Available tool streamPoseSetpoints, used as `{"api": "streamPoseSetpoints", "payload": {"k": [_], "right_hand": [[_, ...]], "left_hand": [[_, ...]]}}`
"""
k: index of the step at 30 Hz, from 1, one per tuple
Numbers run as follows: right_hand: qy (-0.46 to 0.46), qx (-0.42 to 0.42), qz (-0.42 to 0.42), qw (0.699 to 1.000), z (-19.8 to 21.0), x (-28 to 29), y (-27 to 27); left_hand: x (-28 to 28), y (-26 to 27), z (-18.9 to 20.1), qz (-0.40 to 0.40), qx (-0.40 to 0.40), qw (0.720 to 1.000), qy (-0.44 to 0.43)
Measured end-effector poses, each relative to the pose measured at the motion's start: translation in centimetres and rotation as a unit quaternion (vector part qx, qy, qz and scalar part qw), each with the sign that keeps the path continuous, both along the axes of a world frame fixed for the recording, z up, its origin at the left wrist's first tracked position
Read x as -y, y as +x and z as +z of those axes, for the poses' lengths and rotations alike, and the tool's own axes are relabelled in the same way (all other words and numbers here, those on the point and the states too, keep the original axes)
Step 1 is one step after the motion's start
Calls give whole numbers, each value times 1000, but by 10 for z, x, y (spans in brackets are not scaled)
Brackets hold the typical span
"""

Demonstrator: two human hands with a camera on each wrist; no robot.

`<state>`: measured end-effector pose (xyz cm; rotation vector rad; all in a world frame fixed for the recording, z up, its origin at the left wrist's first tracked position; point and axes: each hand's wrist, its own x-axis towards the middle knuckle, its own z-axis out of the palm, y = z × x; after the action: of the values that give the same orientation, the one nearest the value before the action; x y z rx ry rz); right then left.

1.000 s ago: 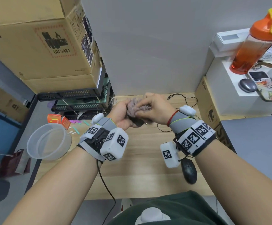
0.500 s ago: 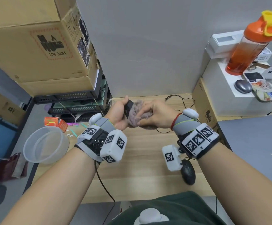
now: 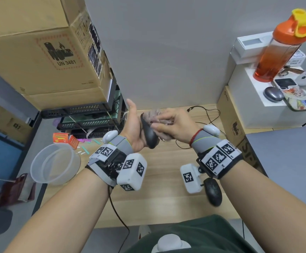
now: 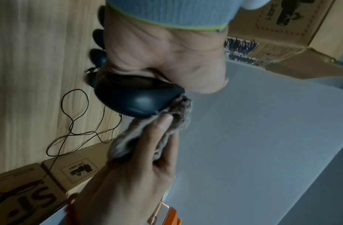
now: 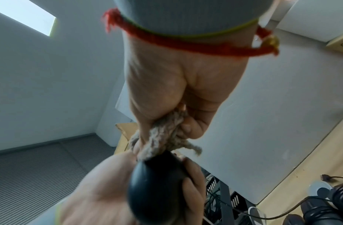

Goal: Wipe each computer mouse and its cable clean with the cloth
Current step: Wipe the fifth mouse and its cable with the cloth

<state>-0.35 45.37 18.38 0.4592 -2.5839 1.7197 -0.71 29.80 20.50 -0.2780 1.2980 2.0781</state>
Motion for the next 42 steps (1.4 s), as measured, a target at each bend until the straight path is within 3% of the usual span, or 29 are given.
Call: {"api": "streamPoseSetpoints", "payload": {"k": [4,8,11,15,18,20,24,27,31,34,38,42], "right_hand": [[3,19,65,998,8,9,8],[19,-3,-58,998,3,3,-9],[69,10,-86,994,-11,-3,-10],[3,-13,-15,1000,-6,-7,7],[-43,53,93,993,4,-5,17],[-43,58,110,991,9,-2,18],[-41,-1,-54,998,0,-5,-1],[3,17,-158,987,-11,-12,-15],[17,-8,-53,998,-3,-5,3],[24,-6,18,1000,1,-5,8],[5,32,-130,991,-12,-14,-15],[-51,57,-120,990,-13,-10,-7]], "left_hand": [[2,3,-6,-7,-22,998,-53],[-14,17,-3,-18,-61,995,-83],[-20,20,1,-24,-81,994,-67],[-7,8,-5,-12,-94,992,-88],[7,1,-2,13,-29,995,-94],[7,-3,3,27,-16,994,-108],[-1,-2,6,32,-47,990,-133],[-6,6,1,66,-83,986,-130],[-9,6,0,97,-64,983,-139],[-5,4,0,77,-36,983,-161],[-9,14,0,44,-46,988,-142],[-9,9,5,78,-66,981,-163]]}}
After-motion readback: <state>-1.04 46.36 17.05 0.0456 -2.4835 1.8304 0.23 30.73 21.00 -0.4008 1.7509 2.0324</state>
